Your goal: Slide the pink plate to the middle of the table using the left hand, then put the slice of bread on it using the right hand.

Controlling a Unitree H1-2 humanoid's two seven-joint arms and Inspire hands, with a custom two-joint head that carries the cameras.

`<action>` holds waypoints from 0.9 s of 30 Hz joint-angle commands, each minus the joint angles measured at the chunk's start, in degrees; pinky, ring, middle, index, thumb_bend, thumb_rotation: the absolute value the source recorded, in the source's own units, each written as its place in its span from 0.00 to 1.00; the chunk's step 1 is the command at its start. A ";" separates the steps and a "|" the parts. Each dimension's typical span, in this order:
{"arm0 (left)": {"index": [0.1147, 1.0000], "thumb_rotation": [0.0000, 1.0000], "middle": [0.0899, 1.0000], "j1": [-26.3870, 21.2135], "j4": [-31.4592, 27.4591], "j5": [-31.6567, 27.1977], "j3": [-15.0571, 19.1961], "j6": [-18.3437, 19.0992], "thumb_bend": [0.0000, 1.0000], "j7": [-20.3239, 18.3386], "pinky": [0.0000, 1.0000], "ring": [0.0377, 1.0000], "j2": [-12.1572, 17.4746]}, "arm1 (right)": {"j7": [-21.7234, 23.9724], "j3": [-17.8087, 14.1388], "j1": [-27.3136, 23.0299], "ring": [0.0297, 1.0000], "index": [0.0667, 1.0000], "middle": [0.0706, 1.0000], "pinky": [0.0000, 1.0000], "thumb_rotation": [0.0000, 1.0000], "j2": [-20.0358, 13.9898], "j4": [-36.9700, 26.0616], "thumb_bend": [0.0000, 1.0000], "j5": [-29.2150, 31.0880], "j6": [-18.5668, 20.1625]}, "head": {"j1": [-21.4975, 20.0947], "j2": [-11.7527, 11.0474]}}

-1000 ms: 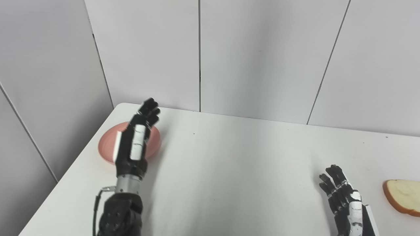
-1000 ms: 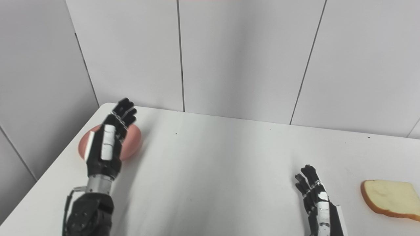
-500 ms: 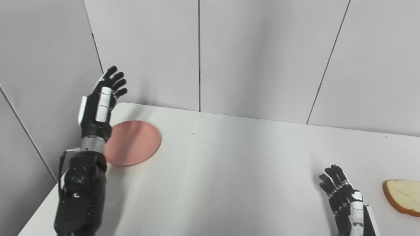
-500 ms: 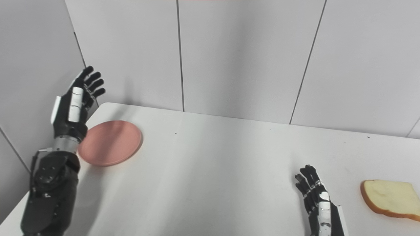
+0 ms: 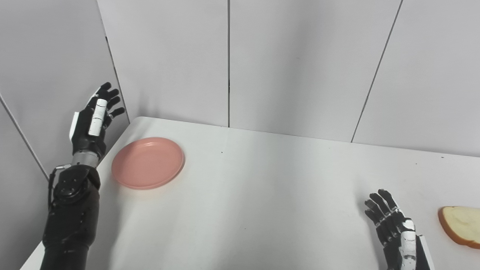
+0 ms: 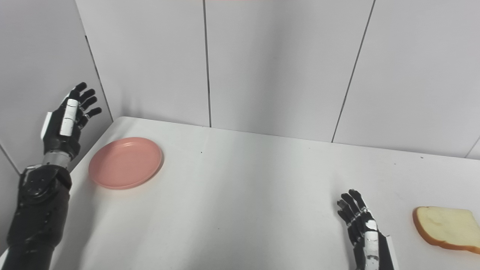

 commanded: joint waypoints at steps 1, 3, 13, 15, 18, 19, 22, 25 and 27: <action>0.85 0.79 0.86 -3.97 1.04 0.77 -0.16 -3.96 0.90 -0.39 0.77 0.88 2.76 | 0.68 -0.52 5.44 0.87 0.87 0.87 0.90 0.99 0.12 7.44 0.78 -0.11 -1.84 | -0.07 0.16; 0.85 0.78 0.87 -4.42 3.15 1.08 -0.36 -4.60 0.90 -0.23 0.77 0.88 3.22 | 0.74 -0.53 5.52 0.87 0.87 0.86 0.90 0.99 0.09 7.37 0.78 -0.15 -1.82 | -0.12 0.26; 0.90 0.79 0.91 -6.87 15.91 3.20 -1.06 -9.22 0.92 1.41 0.84 0.91 4.58 | 0.48 -0.54 5.75 0.86 0.86 0.85 0.89 1.00 0.08 6.94 0.78 -0.66 -1.53 | -0.40 0.44; 0.91 0.79 0.92 -6.81 17.34 3.09 -0.93 -9.35 0.92 1.54 0.81 0.91 4.56 | 0.49 -0.50 5.76 0.85 0.86 0.84 0.89 1.00 0.07 6.86 0.78 -0.75 -1.49 | -0.40 0.44; 0.91 0.79 0.92 -6.74 19.32 3.15 -1.02 -10.08 0.90 1.91 0.79 0.90 4.58 | 0.45 -0.53 5.78 0.85 0.87 0.84 0.89 1.00 0.12 6.75 0.78 -0.73 -1.48 | -0.62 0.52; 0.91 0.79 0.92 -6.65 19.89 2.66 -0.82 -10.36 0.89 1.75 0.78 0.90 4.45 | 0.40 -0.59 5.78 0.85 0.87 0.84 0.89 1.00 0.16 6.71 0.78 -0.68 -1.43 | -0.57 0.59; 0.89 0.76 0.91 -6.49 20.99 1.79 -0.45 -10.69 0.87 1.56 0.81 0.90 4.22 | 0.33 -0.71 5.73 0.84 0.86 0.83 0.88 1.00 0.17 6.84 0.78 -0.58 -1.38 | -0.50 0.58; 0.88 0.76 0.91 -6.14 21.65 1.99 -0.56 -10.69 0.86 1.81 0.83 0.90 4.12 | 0.43 -0.62 5.77 0.83 0.86 0.82 0.88 1.00 0.06 6.90 0.78 -0.81 -1.58 | -0.70 0.57; 0.88 0.77 0.91 -6.10 22.60 2.72 -0.97 -11.33 0.84 2.12 0.81 0.90 4.22 | 0.53 -0.63 5.81 0.84 0.86 0.82 0.89 1.00 0.10 6.85 0.77 -0.64 -1.59 | -0.75 0.63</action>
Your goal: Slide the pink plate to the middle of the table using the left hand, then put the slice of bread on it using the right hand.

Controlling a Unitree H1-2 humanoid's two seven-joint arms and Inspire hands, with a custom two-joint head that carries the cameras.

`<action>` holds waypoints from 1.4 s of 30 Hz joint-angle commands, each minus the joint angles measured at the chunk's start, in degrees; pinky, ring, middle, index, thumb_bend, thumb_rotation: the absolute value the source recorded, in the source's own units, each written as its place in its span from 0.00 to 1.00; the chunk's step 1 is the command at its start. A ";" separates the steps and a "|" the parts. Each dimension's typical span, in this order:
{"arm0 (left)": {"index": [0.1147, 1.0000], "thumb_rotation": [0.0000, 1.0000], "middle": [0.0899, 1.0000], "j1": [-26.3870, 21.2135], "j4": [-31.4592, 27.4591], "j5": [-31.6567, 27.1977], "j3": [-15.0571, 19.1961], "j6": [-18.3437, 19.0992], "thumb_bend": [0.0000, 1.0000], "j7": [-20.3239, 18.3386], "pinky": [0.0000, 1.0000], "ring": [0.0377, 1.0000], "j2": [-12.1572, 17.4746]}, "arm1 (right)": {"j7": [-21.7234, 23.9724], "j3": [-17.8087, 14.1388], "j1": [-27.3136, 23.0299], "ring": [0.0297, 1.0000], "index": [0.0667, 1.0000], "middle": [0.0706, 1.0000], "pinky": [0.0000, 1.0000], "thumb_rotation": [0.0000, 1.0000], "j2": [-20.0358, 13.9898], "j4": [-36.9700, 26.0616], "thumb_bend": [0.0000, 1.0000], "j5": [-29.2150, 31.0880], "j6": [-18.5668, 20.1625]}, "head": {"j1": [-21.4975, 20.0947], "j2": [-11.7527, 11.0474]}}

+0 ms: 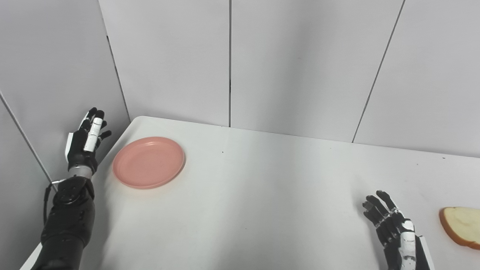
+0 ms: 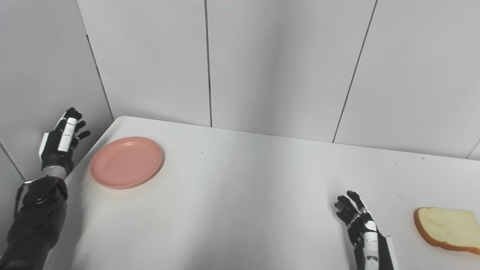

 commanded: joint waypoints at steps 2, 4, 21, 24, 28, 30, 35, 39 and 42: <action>0.89 0.79 0.91 -2.55 -0.02 0.52 -0.44 -2.96 0.83 0.54 0.79 0.90 1.98 | 0.47 -0.60 5.66 0.83 0.86 0.82 0.88 1.00 0.18 6.79 0.77 0.01 -1.40 | -0.03 0.08; 0.90 0.80 0.91 -2.70 1.43 0.66 -0.63 -3.54 0.84 0.60 0.78 0.90 2.12 | 0.49 -0.57 5.69 0.83 0.86 0.82 0.88 1.00 0.18 6.64 0.77 0.06 -1.26 | -0.09 0.11; 0.90 0.76 0.89 -0.64 1.35 1.58 -3.43 -2.27 0.86 0.13 0.76 0.88 0.09 | 0.49 -0.66 6.10 0.83 0.86 0.81 0.87 1.00 0.00 6.06 0.77 -0.02 -1.01 | -0.74 0.52; 0.90 0.76 0.88 -0.89 2.05 1.33 -3.50 -2.04 0.85 0.04 0.76 0.88 -0.22 | 0.19 -0.70 6.15 0.82 0.85 0.81 0.87 1.00 0.09 5.84 0.77 -0.20 -0.66 | -0.80 0.53; 0.90 0.76 0.89 -1.17 2.92 -0.37 -2.82 -1.75 0.86 -1.32 0.78 0.89 -1.07 | 0.23 -0.69 6.16 0.82 0.86 0.81 0.87 1.00 0.12 5.95 0.76 -0.13 -0.71 | -0.81 0.67; 0.90 0.78 0.90 -1.14 2.76 -0.41 -3.00 -1.59 0.85 -1.40 0.78 0.90 -1.40 | 0.20 -0.67 6.19 0.83 0.86 0.81 0.87 1.00 0.12 5.88 0.76 -0.18 -0.63 | -0.88 0.67; 0.90 0.78 0.90 -1.14 2.39 -0.49 -3.22 -0.95 0.83 -1.57 0.77 0.89 -1.99 | 0.24 -0.72 6.23 0.82 0.85 0.80 0.87 1.00 0.26 5.93 0.75 0.00 -0.92 | -1.04 0.73; 0.91 0.78 0.90 -1.27 2.60 -0.41 -3.70 -1.22 0.85 -2.38 0.78 0.90 -2.56 | 0.25 -0.70 6.34 0.82 0.85 0.81 0.87 0.99 0.27 5.75 0.76 -0.03 -0.89 | -1.09 0.86; 0.90 0.78 0.89 -1.22 2.12 -0.65 -3.85 -0.81 0.88 -2.64 0.77 0.89 -3.29 | 0.22 -0.69 6.48 0.82 0.85 0.81 0.87 0.99 0.24 5.61 0.76 -0.15 -0.78 | -1.11 0.91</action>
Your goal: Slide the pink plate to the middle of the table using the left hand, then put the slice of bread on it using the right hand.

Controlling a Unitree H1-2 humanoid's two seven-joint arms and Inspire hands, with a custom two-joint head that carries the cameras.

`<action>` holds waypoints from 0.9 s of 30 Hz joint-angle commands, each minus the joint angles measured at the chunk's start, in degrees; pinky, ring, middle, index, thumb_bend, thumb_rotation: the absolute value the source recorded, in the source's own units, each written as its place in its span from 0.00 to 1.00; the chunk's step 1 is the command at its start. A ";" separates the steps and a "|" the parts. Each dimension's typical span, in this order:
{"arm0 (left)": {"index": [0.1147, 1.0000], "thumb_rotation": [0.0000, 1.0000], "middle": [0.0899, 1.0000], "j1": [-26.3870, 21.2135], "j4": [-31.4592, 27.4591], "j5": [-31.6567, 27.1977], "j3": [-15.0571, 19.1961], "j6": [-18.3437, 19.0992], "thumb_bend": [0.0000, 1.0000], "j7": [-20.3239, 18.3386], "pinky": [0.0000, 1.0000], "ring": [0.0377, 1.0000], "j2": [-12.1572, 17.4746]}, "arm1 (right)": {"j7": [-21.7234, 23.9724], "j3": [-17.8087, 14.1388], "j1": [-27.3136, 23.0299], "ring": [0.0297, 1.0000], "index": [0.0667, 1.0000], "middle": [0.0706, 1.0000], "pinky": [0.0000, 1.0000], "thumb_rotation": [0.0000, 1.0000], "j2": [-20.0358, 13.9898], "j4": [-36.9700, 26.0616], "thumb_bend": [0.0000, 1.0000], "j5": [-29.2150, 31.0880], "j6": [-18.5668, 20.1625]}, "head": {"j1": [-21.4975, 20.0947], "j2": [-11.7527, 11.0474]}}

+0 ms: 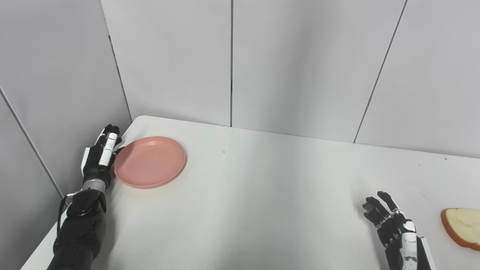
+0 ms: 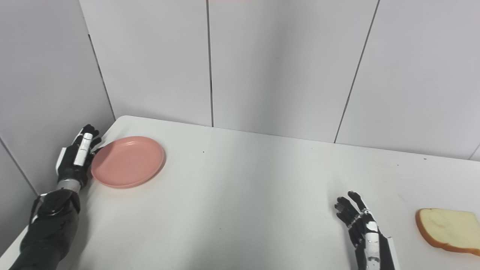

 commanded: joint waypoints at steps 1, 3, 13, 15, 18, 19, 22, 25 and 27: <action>0.90 0.77 0.89 -2.09 -1.36 -0.57 -0.83 0.15 0.89 -1.73 0.78 0.90 -0.74 | 0.27 -0.44 6.09 0.82 0.85 0.81 0.87 0.99 0.26 5.98 0.75 -0.19 -0.82 | -0.10 0.07; 0.90 0.78 0.89 -1.88 -2.48 -0.47 -1.07 0.57 0.91 -1.80 0.78 0.90 -1.19 | 0.22 -0.44 6.10 0.82 0.85 0.81 0.87 0.99 0.30 5.97 0.76 -0.27 -0.80 | -0.17 0.07; 0.90 0.76 0.89 -0.84 -9.84 -2.30 -1.40 4.34 0.91 -3.45 0.78 0.89 -4.60 | 0.31 -0.21 6.30 0.83 0.86 0.81 0.87 1.00 0.41 5.76 0.77 -0.69 -0.78 | -0.40 0.25; 0.89 0.75 0.89 -0.78 -10.78 -2.38 -1.37 4.88 0.90 -3.69 0.77 0.89 -5.28 | 0.30 -0.17 6.41 0.83 0.86 0.82 0.87 1.00 0.49 5.55 0.77 -0.64 -0.62 | -0.47 0.33; 0.90 0.75 0.88 -0.58 -12.30 -1.38 -2.10 5.36 0.91 -3.57 0.75 0.88 -6.24 | 0.20 -0.10 6.51 0.82 0.86 0.82 0.86 1.00 0.54 5.36 0.78 -0.78 -0.43 | -0.53 0.37; 0.91 0.75 0.88 -0.52 -12.66 -0.65 -2.83 5.08 0.91 -3.71 0.75 0.88 -6.57 | 0.18 -0.09 6.52 0.82 0.86 0.82 0.86 1.00 0.58 5.37 0.78 -0.79 -0.49 | -0.58 0.42; 0.91 0.77 0.89 -0.54 -13.12 0.53 -4.58 4.38 0.89 -3.95 0.76 0.89 -7.58 | 0.19 -0.06 6.55 0.82 0.86 0.81 0.86 0.99 0.63 5.44 0.78 -0.93 -0.68 | -0.61 0.43; 0.91 0.75 0.88 -0.87 -12.72 0.99 -5.84 4.07 0.91 -3.96 0.75 0.88 -8.67 | 0.12 -0.04 6.61 0.82 0.85 0.81 0.86 0.99 0.81 5.27 0.78 -0.92 -0.50 | -0.74 0.42; 0.93 0.76 0.89 -0.96 -12.26 1.65 -6.71 3.59 0.90 -3.82 0.75 0.89 -8.98 | 0.15 0.02 6.63 0.82 0.85 0.82 0.86 0.99 0.87 5.20 0.77 -0.92 -0.49 | -0.86 0.46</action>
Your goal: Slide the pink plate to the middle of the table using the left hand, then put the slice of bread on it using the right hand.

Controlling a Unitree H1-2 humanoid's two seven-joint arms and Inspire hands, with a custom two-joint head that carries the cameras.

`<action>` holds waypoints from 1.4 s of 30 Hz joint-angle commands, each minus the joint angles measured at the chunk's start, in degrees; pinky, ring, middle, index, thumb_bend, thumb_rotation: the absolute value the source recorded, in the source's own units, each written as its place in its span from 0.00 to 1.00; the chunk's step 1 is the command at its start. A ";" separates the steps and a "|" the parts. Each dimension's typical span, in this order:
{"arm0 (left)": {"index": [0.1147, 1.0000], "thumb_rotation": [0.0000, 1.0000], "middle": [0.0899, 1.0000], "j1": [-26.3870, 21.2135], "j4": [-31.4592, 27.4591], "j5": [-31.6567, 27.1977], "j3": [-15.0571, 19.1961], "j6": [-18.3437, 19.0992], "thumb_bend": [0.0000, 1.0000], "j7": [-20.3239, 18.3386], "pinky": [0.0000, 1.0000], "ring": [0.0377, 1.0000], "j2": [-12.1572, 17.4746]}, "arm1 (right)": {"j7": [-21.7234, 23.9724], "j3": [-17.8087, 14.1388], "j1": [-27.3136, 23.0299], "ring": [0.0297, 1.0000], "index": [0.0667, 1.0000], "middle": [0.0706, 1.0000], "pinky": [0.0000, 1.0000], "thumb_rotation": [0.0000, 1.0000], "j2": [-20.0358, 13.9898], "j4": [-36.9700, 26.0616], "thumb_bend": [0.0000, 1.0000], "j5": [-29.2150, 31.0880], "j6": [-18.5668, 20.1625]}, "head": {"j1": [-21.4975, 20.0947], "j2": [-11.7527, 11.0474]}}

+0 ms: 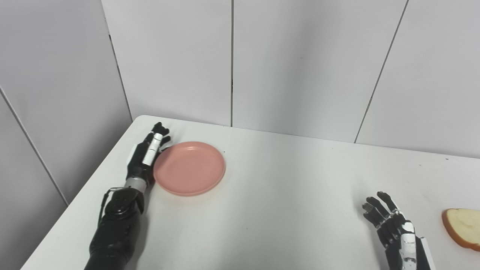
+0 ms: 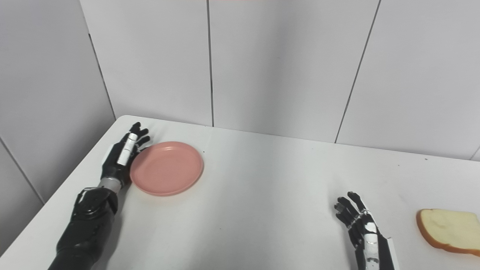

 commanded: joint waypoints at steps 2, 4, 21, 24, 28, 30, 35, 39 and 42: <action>0.93 0.76 0.89 -2.47 -0.43 1.13 -1.19 -1.90 0.90 -0.50 0.75 0.89 -0.17 | 0.15 -0.01 6.46 0.82 0.85 0.82 0.86 0.99 0.76 5.54 0.77 -0.19 -0.50 | -0.09 0.19; 0.92 0.76 0.89 -2.37 -0.19 1.51 -1.89 -2.05 0.90 -0.55 0.77 0.89 -0.97 | 0.11 0.01 6.53 0.82 0.85 0.81 0.86 0.99 0.84 5.44 0.78 -0.26 -0.55 | -0.20 0.27; 0.89 0.73 0.87 0.32 -5.97 1.45 -5.82 1.24 0.87 -2.34 0.75 0.88 -8.65 | -0.17 0.73 7.17 0.82 0.84 0.82 0.85 0.99 1.38 4.07 0.78 -1.20 -0.05 | -1.68 0.79; 0.89 0.74 0.85 1.14 -7.98 2.56 -6.81 2.81 0.86 -1.22 0.73 0.86 -10.10 | -0.42 0.94 7.24 0.82 0.85 0.81 0.85 0.99 1.71 3.75 0.79 -1.57 0.03 | -2.79 1.09; 0.90 0.74 0.86 2.28 -10.69 3.21 -7.41 5.10 0.85 -0.43 0.75 0.87 -12.27 | -0.82 1.29 7.24 0.81 0.83 0.81 0.83 0.98 2.34 3.35 0.80 -2.16 0.12 | -4.50 1.46; 0.90 0.74 0.86 2.98 -12.31 3.30 -7.91 6.38 0.84 -0.43 0.75 0.88 -13.38 | -1.14 1.47 7.28 0.80 0.82 0.80 0.82 0.96 2.77 3.02 0.81 -2.52 0.26 | -5.68 1.85; 0.91 0.75 0.87 4.58 -15.69 2.97 -9.24 8.88 0.82 -1.02 0.78 0.89 -15.06 | -1.89 2.28 7.40 0.81 0.82 0.80 0.82 0.94 3.72 1.94 0.81 -3.60 0.95 | -8.44 2.65; 0.92 0.74 0.88 5.75 -17.57 2.86 -10.08 10.37 0.82 -1.35 0.79 0.89 -16.13 | -3.01 3.25 7.53 0.81 0.82 0.80 0.82 0.94 5.13 0.78 0.81 -5.44 1.87 | -12.34 3.45; 0.91 0.73 0.87 6.38 -18.52 2.85 -10.65 11.00 0.82 -1.73 0.80 0.89 -16.71 | -3.84 4.02 7.57 0.81 0.83 0.80 0.83 0.95 6.06 0.15 0.81 -6.91 2.29 | -13.66 3.64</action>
